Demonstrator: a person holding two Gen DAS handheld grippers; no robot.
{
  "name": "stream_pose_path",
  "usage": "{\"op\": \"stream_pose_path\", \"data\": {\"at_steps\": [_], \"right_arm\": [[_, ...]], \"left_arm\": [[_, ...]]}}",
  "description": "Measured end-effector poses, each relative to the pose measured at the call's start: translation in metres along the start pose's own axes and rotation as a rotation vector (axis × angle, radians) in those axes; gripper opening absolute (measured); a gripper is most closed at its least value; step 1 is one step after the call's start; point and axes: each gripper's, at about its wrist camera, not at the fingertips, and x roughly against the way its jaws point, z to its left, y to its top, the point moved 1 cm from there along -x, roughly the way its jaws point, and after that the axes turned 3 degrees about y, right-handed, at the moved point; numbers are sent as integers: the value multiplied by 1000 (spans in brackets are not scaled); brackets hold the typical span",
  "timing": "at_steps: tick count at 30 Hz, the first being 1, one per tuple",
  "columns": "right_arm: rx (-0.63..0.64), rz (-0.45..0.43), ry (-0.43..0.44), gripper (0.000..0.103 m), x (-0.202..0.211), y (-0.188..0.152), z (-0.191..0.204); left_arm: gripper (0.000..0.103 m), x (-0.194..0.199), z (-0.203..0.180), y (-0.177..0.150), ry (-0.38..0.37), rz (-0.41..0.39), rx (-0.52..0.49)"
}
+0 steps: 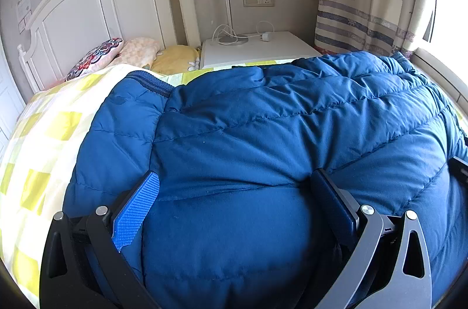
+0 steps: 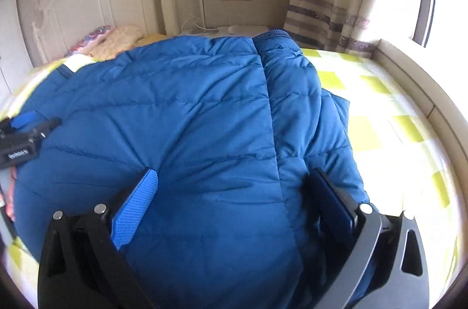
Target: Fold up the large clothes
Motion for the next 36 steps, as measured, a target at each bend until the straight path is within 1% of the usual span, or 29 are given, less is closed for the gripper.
{"op": "stream_pose_path", "data": {"at_steps": [3, 7, 9, 11, 13, 17, 18, 19, 20, 21, 22, 23, 24, 25, 26, 30, 36], "right_arm": [[23, 9, -46, 101, 0, 0, 8], [30, -1, -64, 101, -1, -3, 12], [32, 0, -75, 101, -1, -2, 13], [33, 2, -74, 101, 0, -2, 12], [36, 3, -72, 101, 0, -2, 14], [36, 3, -74, 101, 0, -2, 14], [35, 3, -73, 101, 0, -2, 14], [35, 3, -73, 101, -1, -2, 13], [36, 3, -75, 101, 0, -2, 14], [38, 3, -77, 101, 0, -2, 14], [40, 3, -78, 101, 0, -2, 14], [42, 2, -81, 101, 0, -2, 15], [46, 1, -87, 101, 0, -2, 15], [49, 0, -92, 101, 0, -2, 16], [51, 0, -95, 101, 0, -2, 18], [50, 0, -94, 101, -1, -3, 19], [50, 0, -94, 101, -1, -3, 18]], "left_arm": [[99, 2, -3, 0, 10, -4, -4], [99, 4, -4, -1, 15, -9, -6], [99, 6, -1, -1, -3, 1, 0], [99, 13, 7, -2, -28, 6, 31], [99, 26, 22, -7, -33, 4, 96], [99, 56, 65, -26, -16, -21, 267], [99, 60, 78, -32, -7, -10, 312], [99, 60, 89, -38, 12, 17, 344], [99, 58, 95, -42, 31, 44, 354], [99, 50, 99, -49, 77, 102, 345], [99, 40, 100, -55, 74, 145, 329], [99, 36, 102, -61, 29, 155, 345], [99, 33, 108, -66, -15, 152, 402], [99, 31, 111, -70, -42, 158, 440], [99, 31, 109, -70, -39, 150, 442], [99, 32, 98, -70, 18, 128, 398], [99, 29, 104, -72, -9, 130, 410]]}}
